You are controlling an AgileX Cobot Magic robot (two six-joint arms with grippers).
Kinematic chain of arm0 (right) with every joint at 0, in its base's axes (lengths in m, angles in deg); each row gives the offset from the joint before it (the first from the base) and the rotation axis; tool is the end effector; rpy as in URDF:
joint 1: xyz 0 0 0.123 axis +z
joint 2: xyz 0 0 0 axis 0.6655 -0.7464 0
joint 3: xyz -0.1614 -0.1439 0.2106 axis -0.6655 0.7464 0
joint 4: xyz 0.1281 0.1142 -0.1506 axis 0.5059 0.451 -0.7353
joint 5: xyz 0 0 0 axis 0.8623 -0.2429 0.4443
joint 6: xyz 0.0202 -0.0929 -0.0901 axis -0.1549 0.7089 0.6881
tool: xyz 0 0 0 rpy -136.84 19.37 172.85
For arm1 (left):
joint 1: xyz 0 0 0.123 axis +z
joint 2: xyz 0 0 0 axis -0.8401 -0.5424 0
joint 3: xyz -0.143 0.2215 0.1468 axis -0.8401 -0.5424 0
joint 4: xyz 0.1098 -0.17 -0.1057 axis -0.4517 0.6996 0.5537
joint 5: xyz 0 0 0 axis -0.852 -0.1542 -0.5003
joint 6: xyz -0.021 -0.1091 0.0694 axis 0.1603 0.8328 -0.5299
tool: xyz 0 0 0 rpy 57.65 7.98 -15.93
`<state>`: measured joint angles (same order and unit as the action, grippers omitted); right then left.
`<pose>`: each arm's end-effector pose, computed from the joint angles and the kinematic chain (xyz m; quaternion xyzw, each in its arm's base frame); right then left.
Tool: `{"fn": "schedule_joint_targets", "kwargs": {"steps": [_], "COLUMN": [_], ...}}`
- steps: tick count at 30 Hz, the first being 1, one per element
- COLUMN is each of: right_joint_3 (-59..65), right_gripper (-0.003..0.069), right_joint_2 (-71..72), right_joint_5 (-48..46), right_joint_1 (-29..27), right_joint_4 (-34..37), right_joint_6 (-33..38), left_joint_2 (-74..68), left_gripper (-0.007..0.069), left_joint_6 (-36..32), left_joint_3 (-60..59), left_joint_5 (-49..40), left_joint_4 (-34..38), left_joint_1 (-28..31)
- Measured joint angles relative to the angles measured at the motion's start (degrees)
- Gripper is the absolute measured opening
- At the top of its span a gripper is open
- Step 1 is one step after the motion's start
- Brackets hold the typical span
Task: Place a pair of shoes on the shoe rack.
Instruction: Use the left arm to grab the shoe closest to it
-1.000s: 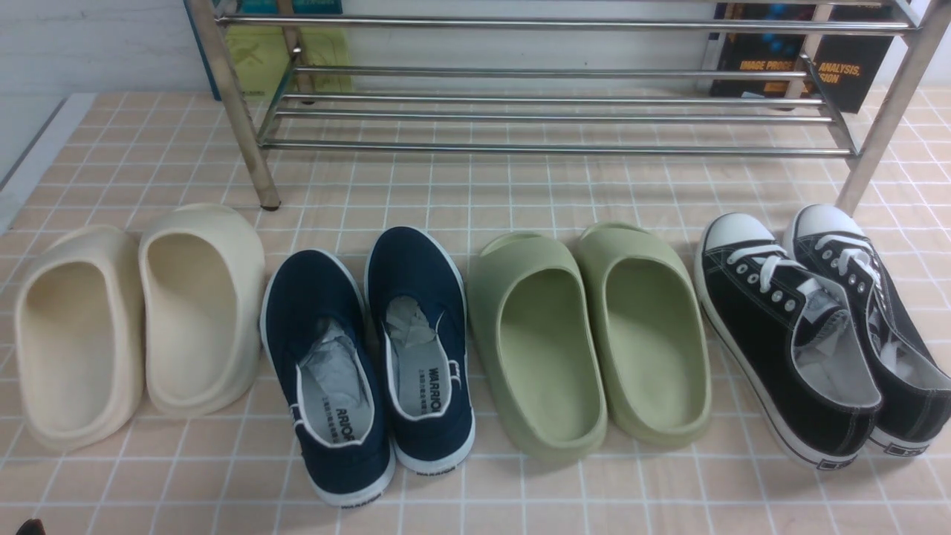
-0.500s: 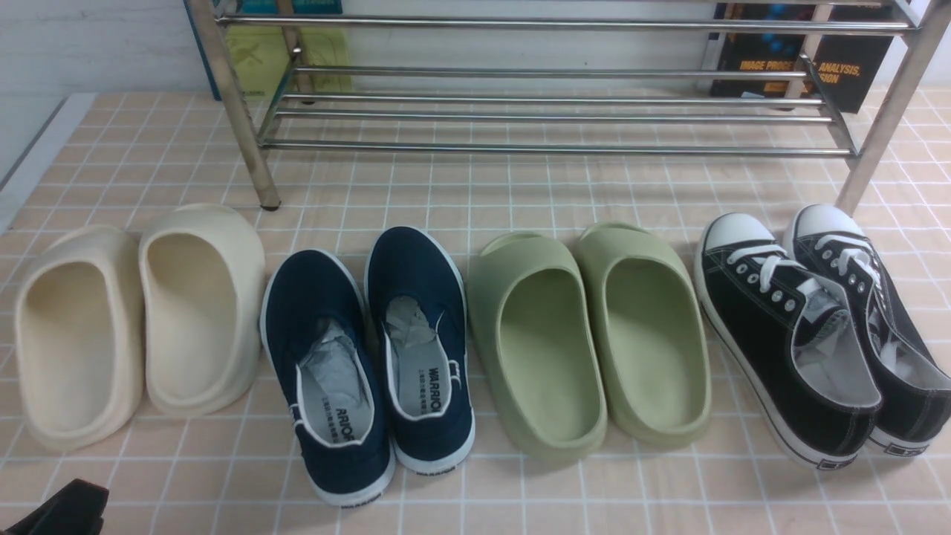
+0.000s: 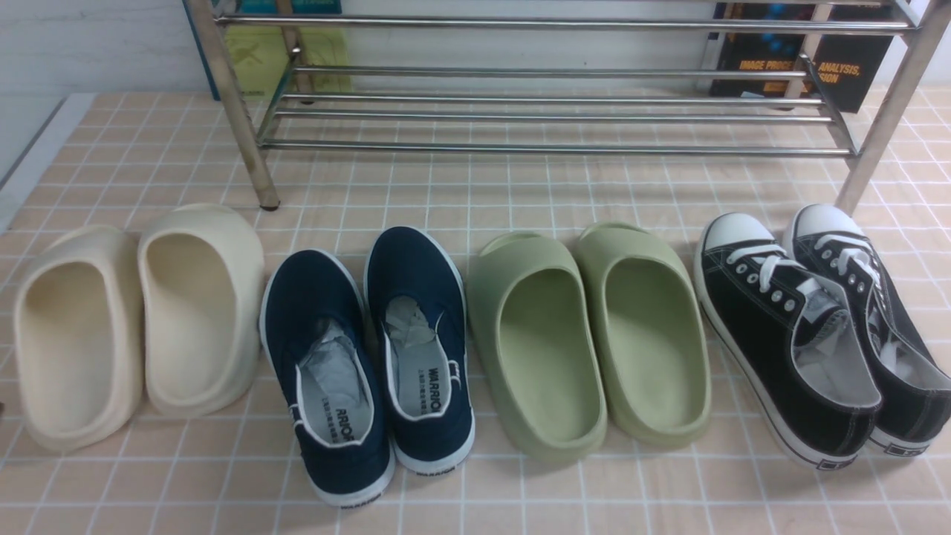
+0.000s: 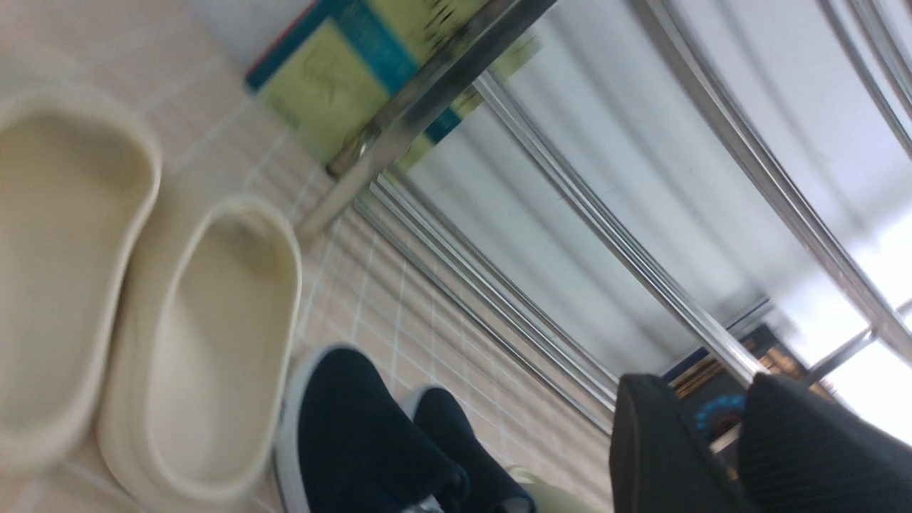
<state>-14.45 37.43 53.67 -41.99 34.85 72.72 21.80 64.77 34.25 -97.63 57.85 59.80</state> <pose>0.0503 -0.0052 0.1640 0.0204 0.8000 -0.0114 0.5995 0.0319 -0.0146 0.2782 -0.2074 0.6531 -0.2733 0.6751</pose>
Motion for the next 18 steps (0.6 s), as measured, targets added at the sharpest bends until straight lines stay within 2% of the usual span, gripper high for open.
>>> {"fn": "schedule_joint_targets", "kwargs": {"steps": [1,2,5,6,8,10,13,15,18], "right_joint_3": [0.0,0.0,0.0,0.0,0.0,0.0,0.0,0.0,-0.1], "right_gripper": [-0.0004,-0.0004,-0.0004,-0.0004,-0.0004,-0.0004,-0.0004,-0.0004,-0.0004], "right_joint_2": [0.0,0.0,0.0,0.0,0.0,0.0,0.0,0.0,0.0], "right_joint_5": [0.0,0.0,0.0,0.0,0.0,0.0,-0.1,-0.1,-0.1], "right_joint_1": [0.0,0.0,0.0,0.0,0.0,0.0,0.0,0.0,0.0], "right_joint_4": [0.0,0.0,0.0,0.0,0.0,0.0,0.0,0.0,0.0], "right_joint_6": [0.0,0.0,0.0,0.0,0.0,0.0,0.0,0.0,0.0], "left_joint_2": [-0.2,-3.6,-12.5,-13.2,-23.1,-29.0,-37.1,-40.1,-47.3], "left_gripper": [0.02,0.0156,0.0052,0.0052,0.0006,0.0002,0.0002,0.0002,0.0002], "left_joint_6": [-0.6,-5.0,-7.4,-7.5,-8.0,-8.4,-10.2,-10.7,-11.2], "left_joint_3": [1.5,7.2,16.7,16.7,23.6,26.8,29.9,30.4,31.6], "left_joint_5": [-1.4,-8.1,-22.8,-23.9,-37.4,-43.8,-49.7,-50.6,-50.6], "left_joint_4": [-1.0,-5.5,-15.6,-15.6,-24.2,-28.8,-33.5,-34.7,-35.9], "left_joint_1": [0.0,0.0,0.0,0.0,0.0,0.0,-0.2,-1.3,-9.3]}}
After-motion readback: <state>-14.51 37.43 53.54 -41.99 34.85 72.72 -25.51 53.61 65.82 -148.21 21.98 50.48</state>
